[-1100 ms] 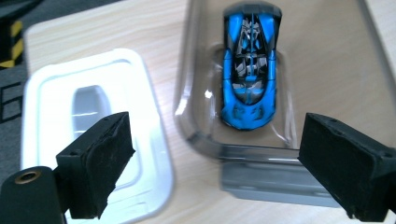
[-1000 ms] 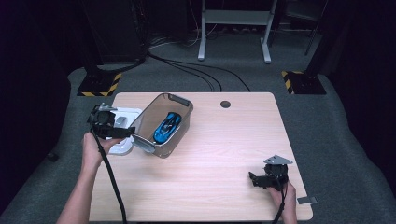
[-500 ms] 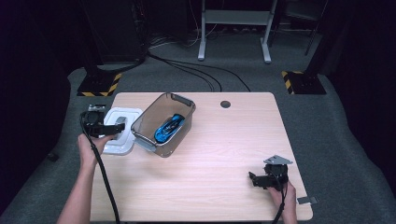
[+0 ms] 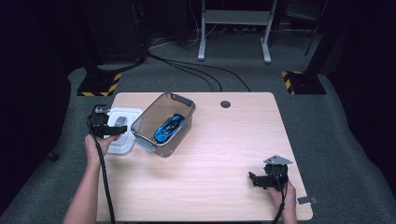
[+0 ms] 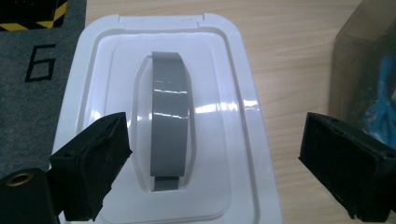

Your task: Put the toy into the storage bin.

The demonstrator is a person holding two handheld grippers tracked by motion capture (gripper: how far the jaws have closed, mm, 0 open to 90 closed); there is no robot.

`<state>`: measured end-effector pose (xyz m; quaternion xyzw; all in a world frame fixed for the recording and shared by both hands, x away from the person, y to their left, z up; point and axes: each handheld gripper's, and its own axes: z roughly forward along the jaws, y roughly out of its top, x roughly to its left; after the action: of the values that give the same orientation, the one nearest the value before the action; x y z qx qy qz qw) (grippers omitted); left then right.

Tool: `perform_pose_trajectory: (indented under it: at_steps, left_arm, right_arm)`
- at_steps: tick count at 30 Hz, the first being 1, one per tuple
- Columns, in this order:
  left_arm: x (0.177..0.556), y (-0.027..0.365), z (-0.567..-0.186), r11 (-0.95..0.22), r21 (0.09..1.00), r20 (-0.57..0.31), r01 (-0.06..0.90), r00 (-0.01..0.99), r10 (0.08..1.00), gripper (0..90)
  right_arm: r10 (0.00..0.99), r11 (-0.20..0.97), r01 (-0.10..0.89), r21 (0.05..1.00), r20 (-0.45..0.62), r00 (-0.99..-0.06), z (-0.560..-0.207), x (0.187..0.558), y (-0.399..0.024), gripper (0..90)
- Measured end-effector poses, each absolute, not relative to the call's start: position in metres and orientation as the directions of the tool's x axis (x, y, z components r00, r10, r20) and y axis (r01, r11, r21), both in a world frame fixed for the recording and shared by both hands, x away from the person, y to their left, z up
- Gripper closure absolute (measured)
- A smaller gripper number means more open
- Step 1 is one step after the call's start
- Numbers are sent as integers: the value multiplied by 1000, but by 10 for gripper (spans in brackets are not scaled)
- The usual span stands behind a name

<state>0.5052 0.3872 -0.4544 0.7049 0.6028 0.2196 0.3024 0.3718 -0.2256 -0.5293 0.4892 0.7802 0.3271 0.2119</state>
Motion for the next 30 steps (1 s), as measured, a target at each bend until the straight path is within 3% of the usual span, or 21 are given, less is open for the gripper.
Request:
perform_pose_trajectory:
  at_steps: [5, 9, 22, 27, 30]
  left_arm:
    - [515, 386, -469, -93, 655, -42, 749, 160, 986, 86]
    - [520, 387, -476, -101, 654, -5, 750, 138, 990, 157]
    - [525, 392, -490, -83, 635, 26, 768, 86, 996, 530]
    - [525, 392, -493, -75, 632, 15, 771, 84, 996, 638]
    - [525, 391, -492, -91, 625, 23, 775, 98, 995, 655]
  right_arm:
    - [902, 307, 625, 718, -10, -431, -529, 372, -226, 17]
    - [902, 307, 625, 718, -10, -431, -529, 372, -226, 17]
    - [902, 306, 625, 718, -10, -431, -529, 372, -225, 17]
    - [903, 304, 626, 718, -7, -430, -529, 372, -225, 17]
    - [903, 306, 625, 718, -10, -430, -529, 372, -225, 17]
